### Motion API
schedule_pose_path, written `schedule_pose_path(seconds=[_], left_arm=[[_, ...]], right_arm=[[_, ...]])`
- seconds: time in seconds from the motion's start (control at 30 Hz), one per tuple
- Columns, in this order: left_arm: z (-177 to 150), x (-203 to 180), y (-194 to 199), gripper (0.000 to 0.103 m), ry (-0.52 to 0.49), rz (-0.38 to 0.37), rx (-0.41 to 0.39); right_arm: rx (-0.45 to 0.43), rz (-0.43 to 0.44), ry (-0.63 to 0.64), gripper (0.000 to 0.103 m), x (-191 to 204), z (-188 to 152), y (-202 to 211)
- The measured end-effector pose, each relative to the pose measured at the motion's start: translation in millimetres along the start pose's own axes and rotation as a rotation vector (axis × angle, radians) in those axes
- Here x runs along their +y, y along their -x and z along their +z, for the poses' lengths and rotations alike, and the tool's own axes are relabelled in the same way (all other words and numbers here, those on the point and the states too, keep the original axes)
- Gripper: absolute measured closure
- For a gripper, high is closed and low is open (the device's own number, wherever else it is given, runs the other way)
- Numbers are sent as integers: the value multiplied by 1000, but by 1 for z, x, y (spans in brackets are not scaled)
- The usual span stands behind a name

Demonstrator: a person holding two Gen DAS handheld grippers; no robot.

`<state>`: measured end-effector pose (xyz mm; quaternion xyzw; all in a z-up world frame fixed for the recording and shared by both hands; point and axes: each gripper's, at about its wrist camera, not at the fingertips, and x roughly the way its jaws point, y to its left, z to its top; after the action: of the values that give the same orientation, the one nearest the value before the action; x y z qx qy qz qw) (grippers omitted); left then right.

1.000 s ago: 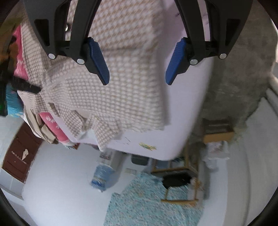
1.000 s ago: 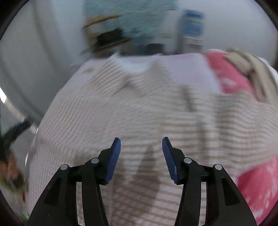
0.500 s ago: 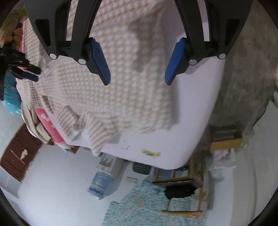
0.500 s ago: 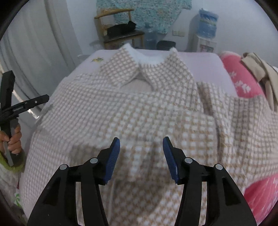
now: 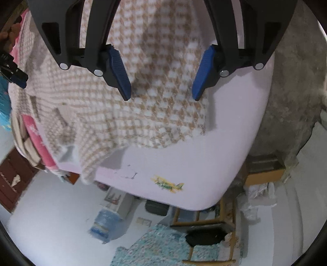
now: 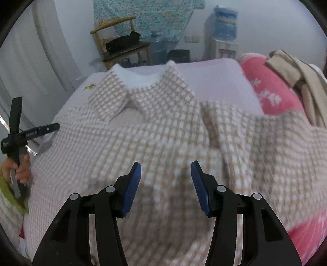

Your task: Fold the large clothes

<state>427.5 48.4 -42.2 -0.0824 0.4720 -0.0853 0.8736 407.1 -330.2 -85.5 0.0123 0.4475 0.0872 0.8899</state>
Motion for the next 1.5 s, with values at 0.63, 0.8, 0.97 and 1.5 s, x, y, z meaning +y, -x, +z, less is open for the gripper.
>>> schedule_pose_path(seconds=[0.63,0.8,0.97,1.5], left_arm=[[-82,-71,36,38,-273,86,-2],[-93,-71,47,33,-269,75,-31],[-104,-72,36,31,-278,135,-33],[-112,-68,39,20,-279,90,-69]], right_arm=[[78,-45,88,49,51,-3,-23],[52,42,90,40,64,-23,-6],[72,-82,113,38,85,-34,-10],[40,-147,-81,22,53,-66,32]])
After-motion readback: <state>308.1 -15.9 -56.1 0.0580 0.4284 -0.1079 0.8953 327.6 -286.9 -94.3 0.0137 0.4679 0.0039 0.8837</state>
